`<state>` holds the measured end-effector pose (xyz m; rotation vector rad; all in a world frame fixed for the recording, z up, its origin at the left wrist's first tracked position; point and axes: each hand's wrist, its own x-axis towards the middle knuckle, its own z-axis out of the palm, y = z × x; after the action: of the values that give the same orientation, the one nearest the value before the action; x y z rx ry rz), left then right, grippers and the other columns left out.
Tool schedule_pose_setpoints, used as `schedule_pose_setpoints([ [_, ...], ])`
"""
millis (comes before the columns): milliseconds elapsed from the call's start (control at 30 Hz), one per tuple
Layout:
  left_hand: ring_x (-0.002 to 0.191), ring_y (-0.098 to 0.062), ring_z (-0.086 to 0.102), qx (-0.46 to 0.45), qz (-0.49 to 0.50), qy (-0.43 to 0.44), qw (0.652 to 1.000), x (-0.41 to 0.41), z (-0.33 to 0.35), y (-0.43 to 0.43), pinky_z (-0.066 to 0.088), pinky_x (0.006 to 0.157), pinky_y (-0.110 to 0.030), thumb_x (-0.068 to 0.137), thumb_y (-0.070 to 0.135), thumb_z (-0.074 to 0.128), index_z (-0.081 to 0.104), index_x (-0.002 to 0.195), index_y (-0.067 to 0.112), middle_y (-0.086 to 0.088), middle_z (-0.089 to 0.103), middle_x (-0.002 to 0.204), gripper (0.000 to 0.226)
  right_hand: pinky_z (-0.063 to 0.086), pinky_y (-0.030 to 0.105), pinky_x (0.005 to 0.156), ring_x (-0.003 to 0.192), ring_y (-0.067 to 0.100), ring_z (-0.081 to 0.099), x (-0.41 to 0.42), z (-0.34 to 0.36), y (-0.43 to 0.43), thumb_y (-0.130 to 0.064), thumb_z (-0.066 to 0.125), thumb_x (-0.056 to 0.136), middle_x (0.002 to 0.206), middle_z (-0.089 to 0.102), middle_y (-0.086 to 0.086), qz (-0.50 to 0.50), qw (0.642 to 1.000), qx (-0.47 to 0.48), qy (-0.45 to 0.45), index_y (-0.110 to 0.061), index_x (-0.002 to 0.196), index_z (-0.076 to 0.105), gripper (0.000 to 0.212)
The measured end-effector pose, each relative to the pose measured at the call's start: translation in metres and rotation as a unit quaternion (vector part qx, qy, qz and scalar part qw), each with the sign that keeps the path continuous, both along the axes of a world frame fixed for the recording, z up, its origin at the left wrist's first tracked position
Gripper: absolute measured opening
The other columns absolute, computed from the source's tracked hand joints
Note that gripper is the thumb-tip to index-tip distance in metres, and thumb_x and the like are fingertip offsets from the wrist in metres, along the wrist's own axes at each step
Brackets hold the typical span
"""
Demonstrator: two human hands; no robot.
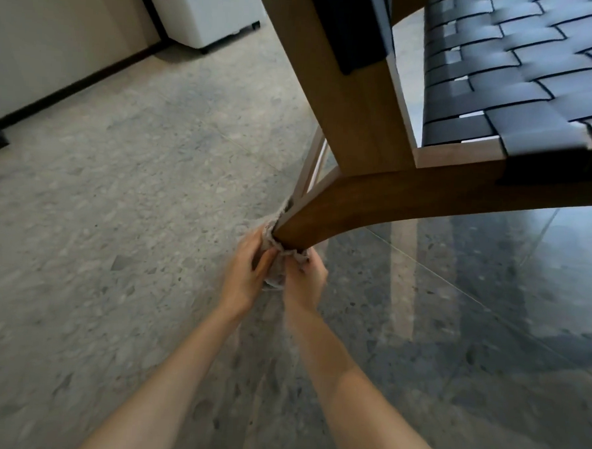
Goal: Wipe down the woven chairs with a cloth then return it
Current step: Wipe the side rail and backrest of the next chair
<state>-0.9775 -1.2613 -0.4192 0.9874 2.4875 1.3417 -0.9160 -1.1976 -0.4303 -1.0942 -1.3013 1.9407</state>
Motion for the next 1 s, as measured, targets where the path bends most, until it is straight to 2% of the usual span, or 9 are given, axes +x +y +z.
schedule_pose_setpoints([
  [67,0.125,-0.016,0.05,0.054,0.014,-0.006,0.998,0.016,0.017,0.011,0.042,0.104,-0.037,0.096,0.017,0.05,0.05,0.133,0.025,-0.001,0.054,0.134,0.038,0.044,0.015,0.066,0.079,0.01,0.061,0.006,0.011,0.003,-0.004,0.054,0.091,0.091,0.068,0.005,-0.05,0.998,0.039,-0.021,-0.012,0.094,0.069,0.018],
  [167,0.131,-0.015,0.044,0.073,-0.023,0.068,0.995,0.033,0.036,0.023,0.041,0.106,-0.043,0.094,0.01,0.051,0.042,0.138,0.032,-0.001,0.048,0.142,0.05,0.043,0.018,0.067,0.078,0.007,0.061,0.022,0.032,0.012,-0.005,0.053,0.092,0.083,0.067,-0.005,-0.089,0.993,0.071,-0.011,-0.021,0.088,0.067,0.022],
  [300,0.136,-0.016,0.039,0.086,-0.028,0.107,0.99,0.051,0.071,0.044,0.039,0.107,-0.039,0.093,0.012,0.055,0.034,0.141,0.036,0.004,0.043,0.146,0.058,0.047,0.014,0.072,0.081,0.004,0.064,0.048,0.062,0.023,0.002,0.057,0.092,0.09,0.07,0.0,-0.129,0.985,0.063,0.093,-0.006,0.1,0.068,0.016],
  [400,0.134,-0.018,0.042,0.097,-0.013,0.129,0.987,0.064,0.087,0.057,0.039,0.105,-0.036,0.092,0.012,0.058,0.031,0.141,0.033,0.0,0.047,0.143,0.06,0.048,0.011,0.068,0.074,-0.003,0.064,0.065,0.081,0.037,-0.002,0.064,0.089,0.09,0.071,0.004,-0.168,0.98,0.045,0.094,-0.001,0.099,0.07,0.011],
  [533,0.117,-0.02,0.059,0.111,0.051,0.179,0.976,0.084,0.093,0.059,0.046,0.095,-0.03,0.089,0.013,0.063,0.041,0.138,0.023,-0.006,0.06,0.129,0.055,0.047,0.008,0.064,0.069,-0.008,0.062,0.084,0.091,0.037,-0.011,0.071,0.085,0.085,0.071,-0.001,-0.192,0.978,0.041,0.074,0.0,0.096,0.071,0.016],
  [600,0.113,-0.016,0.061,0.135,0.076,0.215,0.964,0.094,0.089,0.055,0.049,0.094,-0.028,0.086,0.008,0.066,0.053,0.131,0.015,-0.004,0.062,0.125,0.047,0.048,0.01,0.065,0.07,-0.006,0.062,0.09,0.093,0.029,-0.014,0.075,0.081,0.08,0.071,-0.006,-0.208,0.973,0.086,0.056,-0.004,0.093,0.073,0.016],
  [700,0.104,-0.015,0.065,0.147,0.09,0.231,0.957,0.107,0.08,0.049,0.053,0.089,-0.034,0.086,0.002,0.064,0.069,0.113,0.008,-0.003,0.068,0.112,0.028,0.051,0.012,0.071,0.08,-0.003,0.065,0.102,0.091,0.027,-0.016,0.075,0.081,0.087,0.07,-0.013,-0.178,0.962,0.2,0.05,-0.013,0.1,0.072,0.019],
  [833,0.092,-0.017,0.056,0.063,0.131,0.219,0.965,0.118,0.08,0.053,0.046,0.08,-0.03,0.088,0.018,0.058,0.07,0.103,0.01,-0.002,0.065,0.096,0.02,0.051,0.012,0.073,0.084,0.001,0.063,0.122,0.072,0.052,-0.013,0.072,0.083,0.094,0.067,-0.007,-0.098,0.935,0.34,0.021,-0.016,0.106,0.067,0.023],
  [1000,0.094,-0.019,0.055,-0.028,0.073,0.152,0.985,0.122,0.081,0.062,0.04,0.083,-0.023,0.092,0.025,0.053,0.067,0.102,0.011,-0.002,0.063,0.099,0.023,0.051,0.026,0.073,0.082,0.005,0.056,0.143,0.071,0.081,-0.018,0.067,0.085,0.092,0.059,-0.009,0.032,0.929,0.362,-0.064,-0.017,0.102,0.065,0.017],
])
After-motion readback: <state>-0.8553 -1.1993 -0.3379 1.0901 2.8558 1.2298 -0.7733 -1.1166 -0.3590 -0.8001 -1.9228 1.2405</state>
